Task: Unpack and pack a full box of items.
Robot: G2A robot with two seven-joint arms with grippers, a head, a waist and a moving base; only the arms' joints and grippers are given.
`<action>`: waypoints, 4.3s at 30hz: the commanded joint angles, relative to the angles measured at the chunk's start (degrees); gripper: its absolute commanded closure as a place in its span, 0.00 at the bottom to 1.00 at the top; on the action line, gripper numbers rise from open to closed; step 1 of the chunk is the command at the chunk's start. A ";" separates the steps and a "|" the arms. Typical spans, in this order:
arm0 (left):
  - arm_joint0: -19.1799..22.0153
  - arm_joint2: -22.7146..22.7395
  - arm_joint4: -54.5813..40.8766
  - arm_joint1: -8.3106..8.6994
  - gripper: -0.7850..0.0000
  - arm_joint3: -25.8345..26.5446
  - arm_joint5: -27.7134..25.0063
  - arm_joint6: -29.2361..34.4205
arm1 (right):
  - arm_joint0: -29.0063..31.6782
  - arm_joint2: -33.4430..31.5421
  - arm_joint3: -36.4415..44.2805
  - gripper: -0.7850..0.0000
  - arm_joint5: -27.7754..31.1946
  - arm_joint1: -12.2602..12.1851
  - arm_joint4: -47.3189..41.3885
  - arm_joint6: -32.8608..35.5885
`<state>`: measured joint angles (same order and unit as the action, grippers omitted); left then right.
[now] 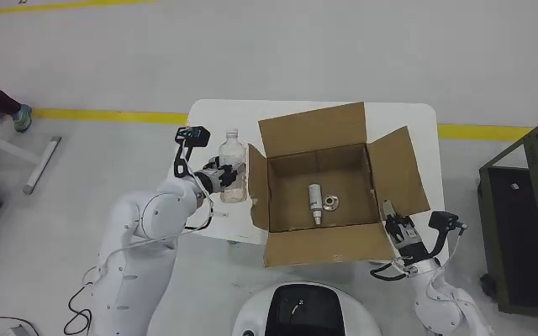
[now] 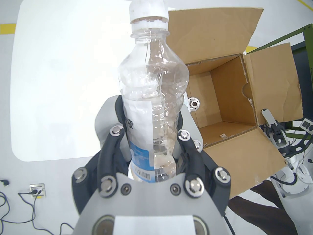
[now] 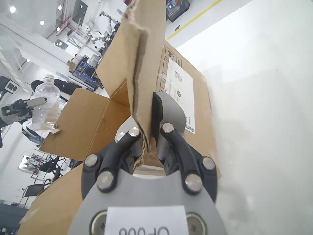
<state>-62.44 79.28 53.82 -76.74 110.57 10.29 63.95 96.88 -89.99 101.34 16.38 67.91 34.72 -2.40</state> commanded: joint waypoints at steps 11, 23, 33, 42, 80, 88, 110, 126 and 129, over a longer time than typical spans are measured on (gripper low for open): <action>-0.76 -1.18 -0.15 0.05 1.00 -0.43 0.06 0.42 | 0.00 0.02 0.00 1.00 -0.06 0.01 -0.12 -0.07; -0.76 -1.18 -0.15 0.05 1.00 -0.43 0.06 0.42 | 0.07 0.08 0.68 1.00 -4.81 0.77 -5.16 -4.62; -0.76 -1.18 -0.15 0.05 1.00 -0.43 0.06 0.42 | 0.68 1.02 0.28 1.00 -9.02 1.67 -9.87 -6.90; -0.76 -1.18 -0.15 0.05 1.00 -0.43 0.06 0.42 | 0.84 2.29 -0.10 1.00 -8.27 2.16 -9.99 -7.21; 3.48 -7.11 13.21 0.98 1.00 -20.49 -5.18 -0.88 | 2.49 -1.85 -0.78 1.00 -6.40 2.88 -11.24 -9.63; 5.76 -8.64 15.92 0.93 1.00 -28.68 -6.84 -3.88 | 2.70 -2.14 -0.92 1.00 -6.90 3.18 -11.09 -9.97; 13.09 -13.61 15.31 -0.83 1.00 -51.46 -9.27 -18.51 | 2.10 -2.73 -1.07 1.00 -7.86 3.87 -10.18 -8.90; 16.69 -16.91 16.05 -1.81 1.00 -60.13 -14.05 -20.57 | 2.02 -2.57 -0.90 1.00 -7.97 4.40 -9.71 -8.92; 17.04 -17.03 15.95 -1.90 1.00 -60.79 -14.35 -21.04 | 1.94 -2.72 -1.10 1.00 -8.03 4.48 -9.66 -8.86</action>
<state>-45.48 62.28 69.79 -78.61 49.94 -4.04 43.07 98.86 -92.68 100.29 8.36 72.37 25.05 -11.33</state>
